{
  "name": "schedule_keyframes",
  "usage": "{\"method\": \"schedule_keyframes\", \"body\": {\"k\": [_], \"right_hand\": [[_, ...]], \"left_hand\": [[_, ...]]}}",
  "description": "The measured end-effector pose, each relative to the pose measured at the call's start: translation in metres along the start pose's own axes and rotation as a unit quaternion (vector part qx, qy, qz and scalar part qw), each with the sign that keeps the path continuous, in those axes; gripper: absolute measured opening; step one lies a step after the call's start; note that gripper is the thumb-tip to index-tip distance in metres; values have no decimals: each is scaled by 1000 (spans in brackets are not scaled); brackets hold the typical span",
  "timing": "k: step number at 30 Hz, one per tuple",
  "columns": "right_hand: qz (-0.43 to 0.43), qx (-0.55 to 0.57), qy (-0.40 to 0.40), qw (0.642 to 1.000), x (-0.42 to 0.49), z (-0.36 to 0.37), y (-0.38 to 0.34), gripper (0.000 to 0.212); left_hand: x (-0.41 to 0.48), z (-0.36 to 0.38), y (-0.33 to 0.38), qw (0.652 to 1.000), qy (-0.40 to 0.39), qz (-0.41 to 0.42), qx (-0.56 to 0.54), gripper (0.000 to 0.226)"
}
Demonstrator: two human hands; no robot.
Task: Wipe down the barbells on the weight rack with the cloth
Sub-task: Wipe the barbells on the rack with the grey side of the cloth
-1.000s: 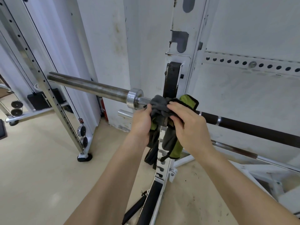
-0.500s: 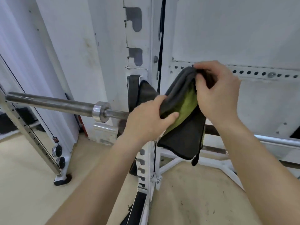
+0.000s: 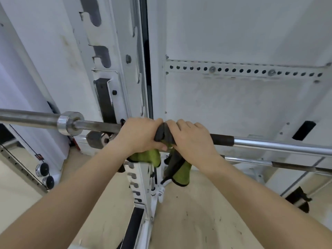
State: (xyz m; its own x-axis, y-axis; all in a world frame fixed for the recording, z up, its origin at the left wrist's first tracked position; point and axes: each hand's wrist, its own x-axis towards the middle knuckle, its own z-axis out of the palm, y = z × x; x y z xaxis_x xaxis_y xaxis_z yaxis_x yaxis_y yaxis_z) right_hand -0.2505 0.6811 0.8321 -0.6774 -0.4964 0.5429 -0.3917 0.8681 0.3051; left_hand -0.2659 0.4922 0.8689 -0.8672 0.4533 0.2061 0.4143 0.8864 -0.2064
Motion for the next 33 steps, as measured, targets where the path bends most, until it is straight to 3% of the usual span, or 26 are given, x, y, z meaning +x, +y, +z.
{"method": "schedule_keyframes", "body": {"k": [6, 8, 13, 16, 20, 23, 29, 33], "right_hand": [[41, -56, 40, 997, -60, 3, 77, 26], [61, -74, 25, 995, -87, 3, 111, 27], [148, -124, 5, 981, -147, -5, 183, 29], [208, -104, 8, 973, -143, -14, 176, 25], [164, -22, -9, 986, -87, -16, 107, 22], [160, 2, -40, 986, -61, -14, 83, 26], [157, -55, -60, 984, -96, -18, 122, 31], [174, -87, -45, 980, -134, -24, 172, 24]], "left_hand": [[24, 7, 44, 998, 55, 6, 37, 70], [26, 5, 59, 996, 84, -3, 29, 72], [57, -8, 140, 998, 57, 29, 14, 71], [69, -7, 162, 997, 64, 45, 8, 70], [59, 2, 141, 990, 124, 65, 28, 53], [48, 1, 114, 994, 98, 35, 29, 48], [52, -4, 121, 998, 48, 26, 18, 51], [62, -10, 159, 998, 59, 9, -1, 56]]}}
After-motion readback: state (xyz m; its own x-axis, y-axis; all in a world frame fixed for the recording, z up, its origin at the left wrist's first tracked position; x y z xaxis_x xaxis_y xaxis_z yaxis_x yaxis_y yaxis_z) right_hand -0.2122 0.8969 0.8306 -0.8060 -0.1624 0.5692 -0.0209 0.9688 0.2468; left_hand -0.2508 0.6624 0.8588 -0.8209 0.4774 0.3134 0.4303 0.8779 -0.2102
